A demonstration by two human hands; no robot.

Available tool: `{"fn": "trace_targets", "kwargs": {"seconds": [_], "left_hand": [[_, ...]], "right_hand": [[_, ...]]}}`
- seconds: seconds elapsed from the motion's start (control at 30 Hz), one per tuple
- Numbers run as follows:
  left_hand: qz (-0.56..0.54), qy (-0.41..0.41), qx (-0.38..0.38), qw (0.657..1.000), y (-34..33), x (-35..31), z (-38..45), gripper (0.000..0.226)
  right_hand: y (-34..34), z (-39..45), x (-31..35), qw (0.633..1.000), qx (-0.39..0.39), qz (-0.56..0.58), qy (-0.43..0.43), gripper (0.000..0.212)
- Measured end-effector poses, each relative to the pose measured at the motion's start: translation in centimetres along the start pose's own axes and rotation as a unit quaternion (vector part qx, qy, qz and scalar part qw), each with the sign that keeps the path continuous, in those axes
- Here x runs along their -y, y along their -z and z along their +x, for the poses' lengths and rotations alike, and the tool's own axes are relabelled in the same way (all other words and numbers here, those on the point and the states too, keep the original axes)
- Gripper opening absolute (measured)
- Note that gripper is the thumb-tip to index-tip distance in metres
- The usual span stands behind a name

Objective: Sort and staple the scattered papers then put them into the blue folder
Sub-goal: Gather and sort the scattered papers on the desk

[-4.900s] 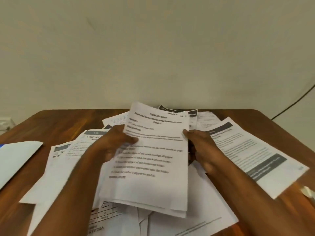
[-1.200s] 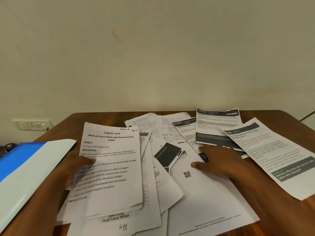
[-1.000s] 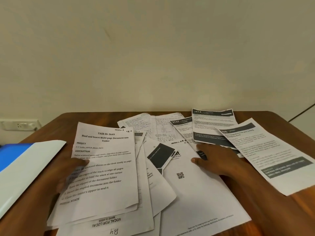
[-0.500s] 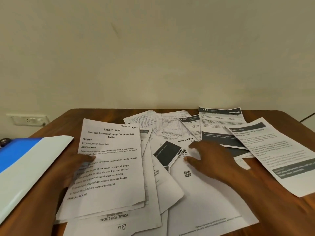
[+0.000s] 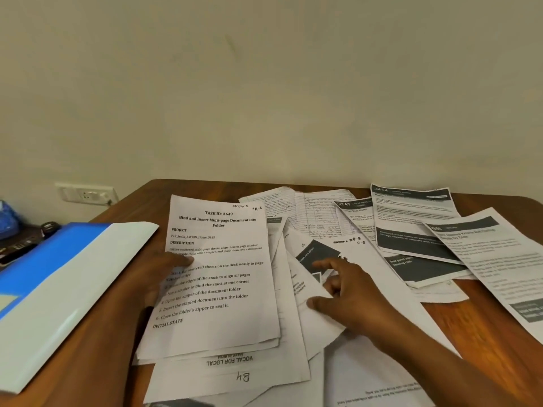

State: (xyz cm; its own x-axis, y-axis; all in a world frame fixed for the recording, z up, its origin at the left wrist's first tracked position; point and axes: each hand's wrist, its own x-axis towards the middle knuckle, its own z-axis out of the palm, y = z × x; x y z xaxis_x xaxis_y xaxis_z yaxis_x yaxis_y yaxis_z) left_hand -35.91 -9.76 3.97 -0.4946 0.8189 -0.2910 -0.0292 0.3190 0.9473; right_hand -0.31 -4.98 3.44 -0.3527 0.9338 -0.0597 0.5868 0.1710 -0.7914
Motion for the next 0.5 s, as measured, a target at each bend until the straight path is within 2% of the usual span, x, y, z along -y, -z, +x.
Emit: {"fn": "trace_targets", "kwargs": {"seconds": [0.1,0.17,0.3,0.5], "left_hand": [[-0.006,-0.008,-0.001,1.0,0.4,0.1,0.0,0.045],[0.003,-0.02,-0.003,1.0,0.5,0.1,0.1,0.045],[0.032,-0.028,-0.015,0.999,1.0,0.4,0.8,0.045],[0.031,-0.035,-0.029,0.998,0.6,0.6,0.9,0.041]], "right_hand": [[2.3,0.8,-0.5,0.999,-0.017,-0.033,-0.014,0.055],[4.5,1.2,-0.7,0.993,0.0,-0.111,-0.034,0.053],[8.7,1.6,-1.0,0.96,0.027,-0.276,-0.047,0.049],[11.6,1.4,-1.9,0.913,0.028,-0.395,-0.096,0.05]]}}
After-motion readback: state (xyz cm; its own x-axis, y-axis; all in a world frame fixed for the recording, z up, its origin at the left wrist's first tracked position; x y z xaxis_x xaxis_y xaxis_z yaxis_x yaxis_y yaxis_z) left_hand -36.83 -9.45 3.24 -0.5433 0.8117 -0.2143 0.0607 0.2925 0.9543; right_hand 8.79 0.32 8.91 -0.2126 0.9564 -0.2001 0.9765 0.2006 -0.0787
